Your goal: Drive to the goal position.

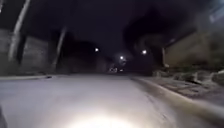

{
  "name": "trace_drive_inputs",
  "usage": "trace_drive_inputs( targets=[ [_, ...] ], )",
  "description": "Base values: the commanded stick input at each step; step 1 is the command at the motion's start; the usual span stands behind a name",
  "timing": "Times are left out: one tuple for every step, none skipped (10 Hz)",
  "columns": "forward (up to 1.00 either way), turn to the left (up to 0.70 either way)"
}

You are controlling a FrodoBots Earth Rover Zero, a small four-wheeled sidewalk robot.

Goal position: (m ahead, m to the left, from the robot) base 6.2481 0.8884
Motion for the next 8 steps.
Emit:
trace_drive_inputs(
  targets=[
    [0.7,0.0],
    [0.7,-0.02],
    [0.7,-0.09],
    [0.7,-0.16],
    [0.7,-0.24],
    [0.7,-0.31],
    [0.7,-0.35],
    [0.7,-0.35]
  ],
)
